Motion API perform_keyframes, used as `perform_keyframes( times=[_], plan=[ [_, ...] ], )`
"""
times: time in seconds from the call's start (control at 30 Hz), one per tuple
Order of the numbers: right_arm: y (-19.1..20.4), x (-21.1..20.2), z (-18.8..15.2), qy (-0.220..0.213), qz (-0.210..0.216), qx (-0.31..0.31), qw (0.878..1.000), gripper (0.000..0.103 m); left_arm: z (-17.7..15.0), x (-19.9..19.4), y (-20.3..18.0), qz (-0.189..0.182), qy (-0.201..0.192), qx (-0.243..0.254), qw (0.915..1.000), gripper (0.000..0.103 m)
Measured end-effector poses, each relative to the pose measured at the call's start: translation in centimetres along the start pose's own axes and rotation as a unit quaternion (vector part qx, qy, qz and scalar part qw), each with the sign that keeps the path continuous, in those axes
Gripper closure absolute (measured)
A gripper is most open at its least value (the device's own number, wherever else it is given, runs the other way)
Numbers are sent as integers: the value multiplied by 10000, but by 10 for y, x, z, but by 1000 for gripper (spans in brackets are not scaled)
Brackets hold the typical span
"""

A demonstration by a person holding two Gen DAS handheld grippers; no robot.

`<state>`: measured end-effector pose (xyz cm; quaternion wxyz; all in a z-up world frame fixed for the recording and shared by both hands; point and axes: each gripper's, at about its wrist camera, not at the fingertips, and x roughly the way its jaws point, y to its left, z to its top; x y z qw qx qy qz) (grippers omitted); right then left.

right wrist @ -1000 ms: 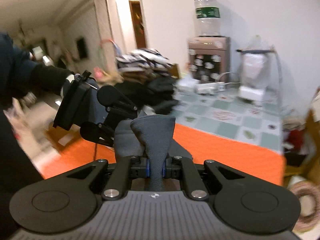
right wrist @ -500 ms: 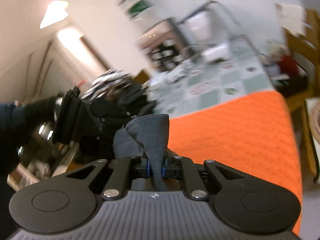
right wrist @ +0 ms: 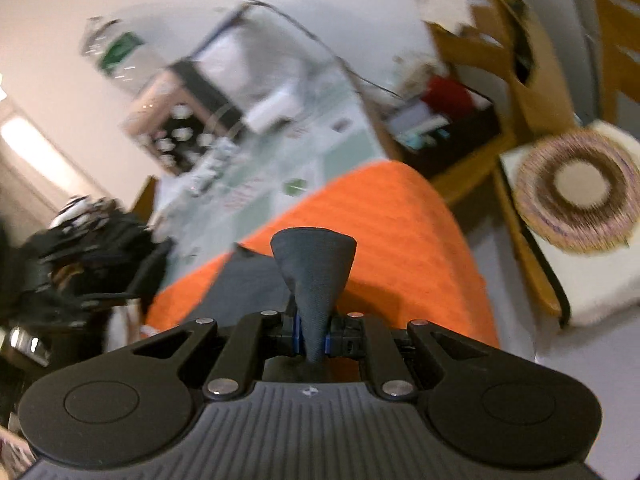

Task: Fold clothes
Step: 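Lower the grey trousers onto the tablecloth and open both tools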

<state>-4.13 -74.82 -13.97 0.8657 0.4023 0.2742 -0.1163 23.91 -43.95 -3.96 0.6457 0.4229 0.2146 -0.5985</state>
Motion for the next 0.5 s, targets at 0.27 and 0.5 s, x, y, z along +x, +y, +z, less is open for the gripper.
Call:
perform_keyframes(
  times=[0.27, 0.5],
  plan=[
    [-52, 15, -21, 174, -377, 565, 9975, 74, -34, -52, -55, 364, -529, -1670, 9839, 38],
    [-31, -28, -14, 149, -664, -291, 9973, 52, -49, -83, -120, 466, -956, -3048, 9465, 29]
  ],
)
